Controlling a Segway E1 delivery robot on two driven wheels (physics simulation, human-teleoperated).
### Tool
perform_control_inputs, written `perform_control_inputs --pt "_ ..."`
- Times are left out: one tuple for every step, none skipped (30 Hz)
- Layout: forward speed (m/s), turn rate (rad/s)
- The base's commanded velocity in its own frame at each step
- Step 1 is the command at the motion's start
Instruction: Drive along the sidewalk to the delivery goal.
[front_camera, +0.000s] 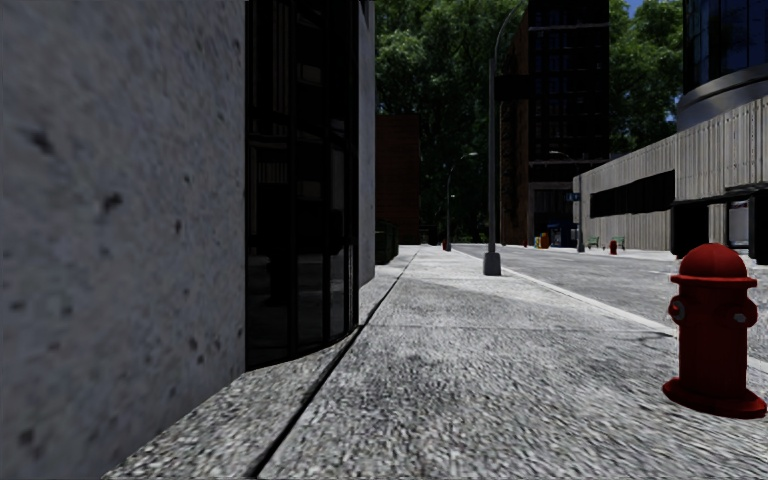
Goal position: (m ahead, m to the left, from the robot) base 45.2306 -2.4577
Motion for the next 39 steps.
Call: perform_control_inputs --pt "1.91 0.00" --pt "1.91 0.00" --pt "1.91 0.00" --pt "1.91 0.00" --pt "1.91 -0.08" --pt "1.91 -0.29" --pt "1.91 -0.35" --pt "1.91 -0.35" --pt "1.91 -0.45" --pt "1.91 -0.56" --pt "1.91 -0.59" --pt "1.91 -0.32" --pt "1.91 -0.30" --pt "1.91 -0.29" --pt "1.91 -0.29" --pt "1.91 -0.28" --pt "1.91 -0.28" --pt "1.91 -0.28" --pt "1.91 -0.38" --pt "1.91 -0.38" --pt "1.91 -0.42" --pt "1.91 -0.44" --pt "1.91 -0.44" --pt "1.91 -0.08" --pt "1.91 -0.08" --pt "1.91 0.00" --pt "1.91 0.00" --pt "1.91 0.00" --pt "1.91 0.00" --pt "1.91 0.00" --pt "1.91 0.00" --pt "1.91 0.00" --pt "1.91 0.00" --pt "1.91 0.00" --pt "1.91 0.00" --pt "1.91 0.00" --pt "1.91 0.00" --pt "1.91 0.00" --pt "1.91 0.00"
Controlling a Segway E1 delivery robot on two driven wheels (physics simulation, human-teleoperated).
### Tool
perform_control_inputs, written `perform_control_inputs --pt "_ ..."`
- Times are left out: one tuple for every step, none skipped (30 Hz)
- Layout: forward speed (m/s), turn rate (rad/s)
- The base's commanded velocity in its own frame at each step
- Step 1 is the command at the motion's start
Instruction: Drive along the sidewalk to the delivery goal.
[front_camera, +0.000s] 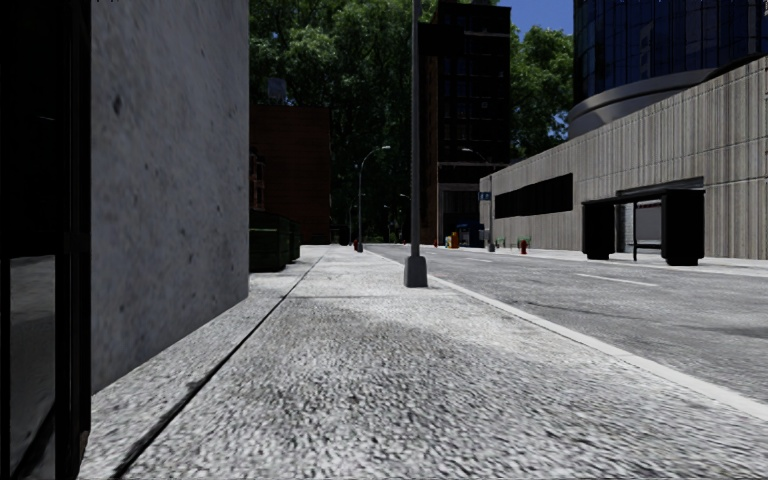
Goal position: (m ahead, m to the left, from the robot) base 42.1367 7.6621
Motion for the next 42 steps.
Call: perform_control_inputs --pt "1.91 0.00" --pt "1.91 0.00" --pt "1.91 0.00" --pt "1.91 0.00" --pt "1.91 0.00" --pt "1.91 0.00" --pt "1.91 0.00" --pt "1.91 0.00" --pt "1.91 0.00" --pt "1.91 0.00" --pt "1.91 0.00" --pt "1.91 0.00" --pt "1.91 0.00" --pt "1.91 0.00" --pt "1.91 0.00" --pt "1.91 0.00" --pt "1.91 0.00" --pt "1.91 0.00" --pt "1.91 0.00" --pt "1.91 0.00" --pt "1.91 0.00" --pt "1.91 0.00" --pt "1.91 0.00" --pt "1.91 0.00" --pt "1.91 0.00" --pt "1.91 0.00" --pt "1.91 0.00" --pt "1.91 0.00" --pt "1.91 0.51" --pt "1.91 0.51" --pt "1.91 0.80" --pt "1.91 0.91" --pt "1.91 0.92" --pt "1.91 0.92" --pt "1.91 0.68" --pt "1.91 0.20" --pt "1.91 0.06" --pt "1.91 0.06" --pt "1.91 0.01" --pt "1.91 0.00" --pt "1.91 0.00" --pt "1.91 0.00"
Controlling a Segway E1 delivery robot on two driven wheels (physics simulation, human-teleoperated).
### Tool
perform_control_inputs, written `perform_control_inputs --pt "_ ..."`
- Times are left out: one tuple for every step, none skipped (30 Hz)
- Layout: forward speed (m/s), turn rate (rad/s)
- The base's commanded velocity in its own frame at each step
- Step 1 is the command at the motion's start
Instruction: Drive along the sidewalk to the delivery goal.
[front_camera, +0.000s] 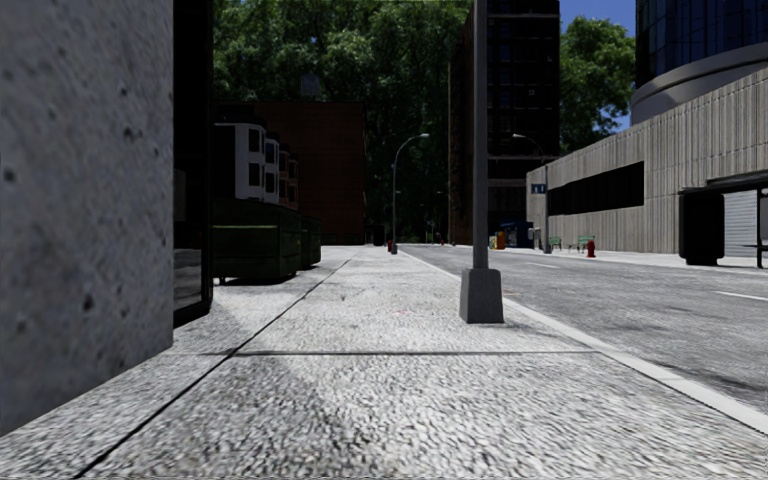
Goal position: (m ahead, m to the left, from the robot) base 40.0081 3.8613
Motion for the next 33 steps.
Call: perform_control_inputs --pt "1.91 0.00" --pt "1.91 0.00" --pt "1.91 0.00" --pt "1.91 0.00" --pt "1.91 0.00" --pt "1.91 0.00" --pt "1.91 0.00" --pt "1.91 0.00" --pt "1.91 0.00" --pt "1.91 0.00" --pt "1.91 0.00" --pt "1.91 0.00" --pt "1.91 0.00" --pt "1.91 0.00" --pt "1.91 0.00" --pt "1.91 0.00" --pt "1.91 0.00" --pt "1.91 0.00" --pt "1.91 0.00" --pt "1.91 0.00" --pt "1.91 0.00" --pt "1.91 0.00" --pt "1.91 0.00" --pt "1.91 0.00" --pt "1.91 0.00" --pt "1.91 0.00" --pt "1.91 0.00" --pt "1.91 0.00" --pt "1.91 0.00" --pt "1.91 0.00" --pt "1.91 0.00" --pt "1.91 0.00" --pt "1.91 0.00"
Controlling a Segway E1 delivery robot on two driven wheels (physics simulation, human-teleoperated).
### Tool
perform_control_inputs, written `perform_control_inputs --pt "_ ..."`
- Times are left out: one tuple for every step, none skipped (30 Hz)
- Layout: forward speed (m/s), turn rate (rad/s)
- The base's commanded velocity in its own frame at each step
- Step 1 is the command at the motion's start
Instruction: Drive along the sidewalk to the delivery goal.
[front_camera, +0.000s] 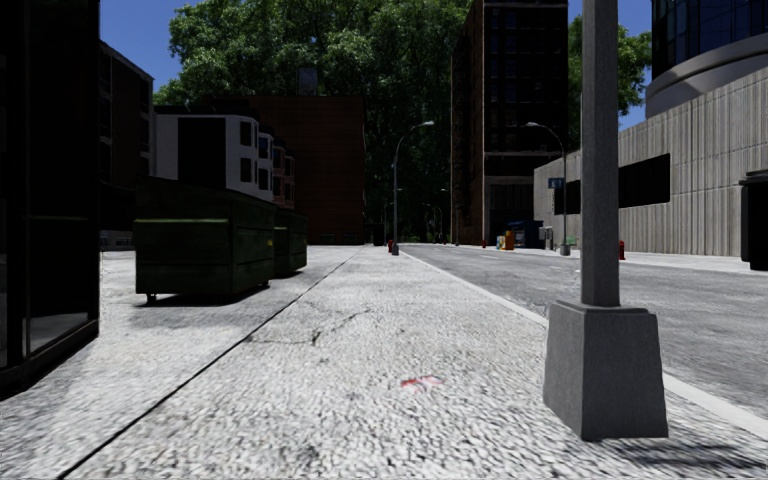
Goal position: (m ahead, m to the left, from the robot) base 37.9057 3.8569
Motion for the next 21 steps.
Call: perform_control_inputs --pt "1.91 0.00" --pt "1.91 0.00" --pt "1.91 0.00" --pt "1.91 0.00" --pt "1.91 0.00" --pt "1.91 0.00" --pt "1.91 0.00" --pt "2.00 0.00" --pt "2.00 0.00" --pt "2.00 0.00" --pt "2.00 0.00" --pt "2.00 0.00" --pt "2.00 0.00" --pt "2.00 0.00" --pt "2.00 0.00" --pt "2.00 0.00" --pt "2.00 0.00" --pt "2.00 0.00" --pt "2.00 0.00" --pt "2.00 0.00" --pt "2.00 0.00"
